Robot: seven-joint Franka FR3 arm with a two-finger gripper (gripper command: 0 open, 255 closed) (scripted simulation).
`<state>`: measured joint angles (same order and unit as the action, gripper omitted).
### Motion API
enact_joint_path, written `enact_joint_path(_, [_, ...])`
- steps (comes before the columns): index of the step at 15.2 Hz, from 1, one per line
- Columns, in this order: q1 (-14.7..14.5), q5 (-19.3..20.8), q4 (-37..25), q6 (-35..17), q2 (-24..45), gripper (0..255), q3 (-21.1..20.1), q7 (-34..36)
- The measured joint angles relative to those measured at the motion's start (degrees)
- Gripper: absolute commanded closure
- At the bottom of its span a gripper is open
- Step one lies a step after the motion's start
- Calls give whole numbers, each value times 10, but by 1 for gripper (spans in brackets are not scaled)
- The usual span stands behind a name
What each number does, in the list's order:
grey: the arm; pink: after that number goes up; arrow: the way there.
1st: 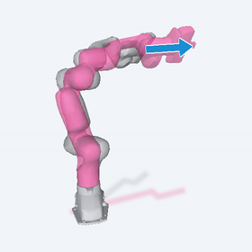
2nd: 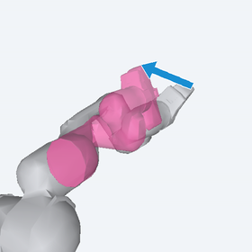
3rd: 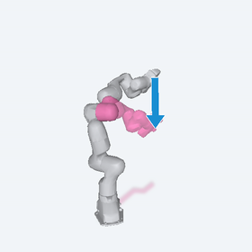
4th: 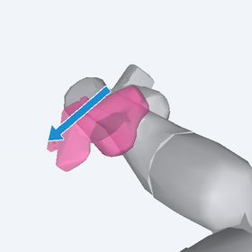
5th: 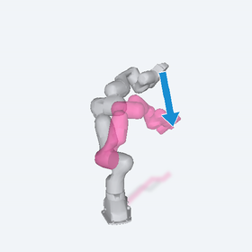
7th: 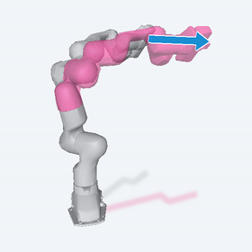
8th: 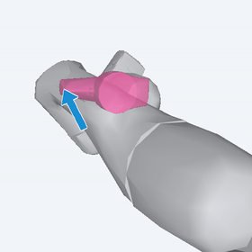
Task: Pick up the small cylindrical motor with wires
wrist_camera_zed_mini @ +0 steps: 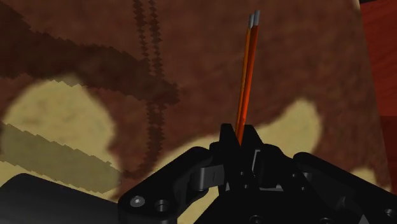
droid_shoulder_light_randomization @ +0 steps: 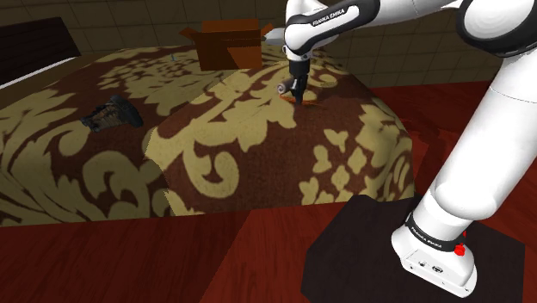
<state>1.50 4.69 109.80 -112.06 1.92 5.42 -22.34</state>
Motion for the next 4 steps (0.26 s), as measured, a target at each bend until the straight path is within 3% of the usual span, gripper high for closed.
enact_joint_path(4, [0,0,-20,26,-6,255,0,-1])
